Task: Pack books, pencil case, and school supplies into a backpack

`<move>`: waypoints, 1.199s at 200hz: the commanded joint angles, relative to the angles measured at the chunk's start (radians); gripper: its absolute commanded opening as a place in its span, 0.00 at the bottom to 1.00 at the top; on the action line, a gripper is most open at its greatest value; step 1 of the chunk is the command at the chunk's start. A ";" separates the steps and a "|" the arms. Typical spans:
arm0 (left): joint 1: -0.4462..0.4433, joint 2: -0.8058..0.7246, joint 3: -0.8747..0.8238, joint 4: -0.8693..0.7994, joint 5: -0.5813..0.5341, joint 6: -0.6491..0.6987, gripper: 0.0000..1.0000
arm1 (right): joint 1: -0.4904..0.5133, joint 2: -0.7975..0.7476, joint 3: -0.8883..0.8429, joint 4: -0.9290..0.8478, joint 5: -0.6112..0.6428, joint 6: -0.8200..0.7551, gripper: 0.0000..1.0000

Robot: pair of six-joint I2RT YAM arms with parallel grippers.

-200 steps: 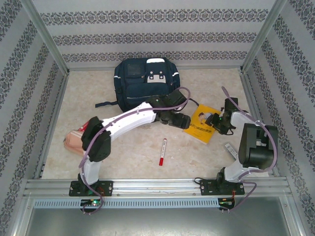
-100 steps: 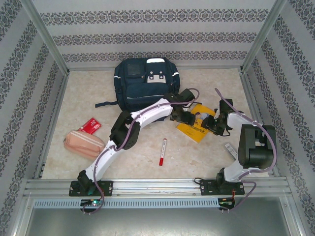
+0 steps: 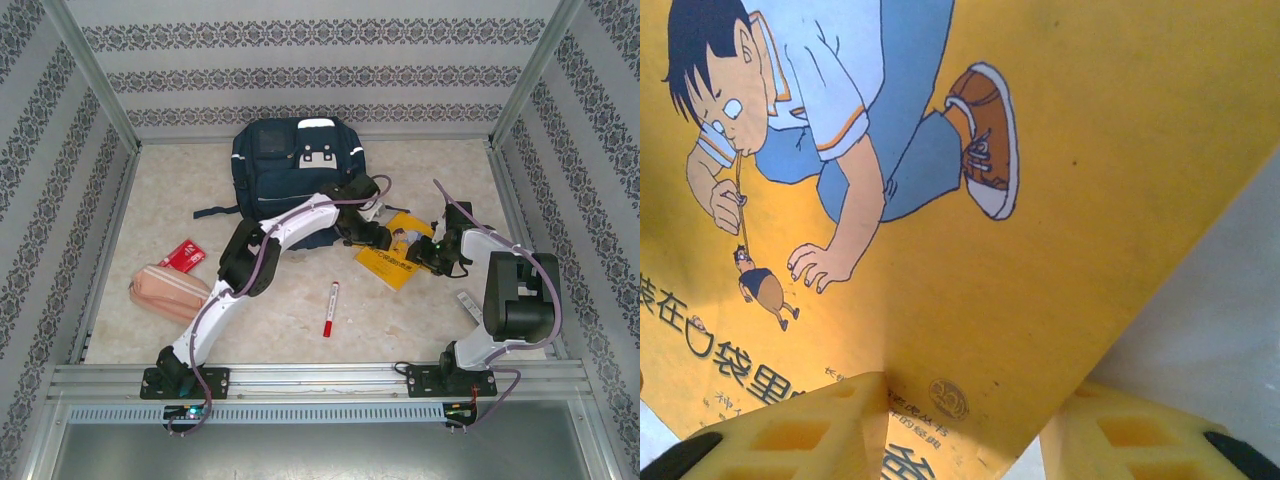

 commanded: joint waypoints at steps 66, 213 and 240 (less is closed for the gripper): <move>-0.053 -0.050 -0.104 0.057 0.322 -0.112 0.62 | 0.037 0.022 -0.006 0.006 -0.111 -0.001 0.33; -0.003 -0.531 -0.404 0.267 0.086 -0.074 0.00 | 0.039 -0.334 -0.109 0.237 -0.231 0.038 0.67; 0.042 -0.712 -0.524 0.298 -0.003 -0.085 0.00 | 0.043 -0.486 -0.133 0.363 -0.329 0.115 0.72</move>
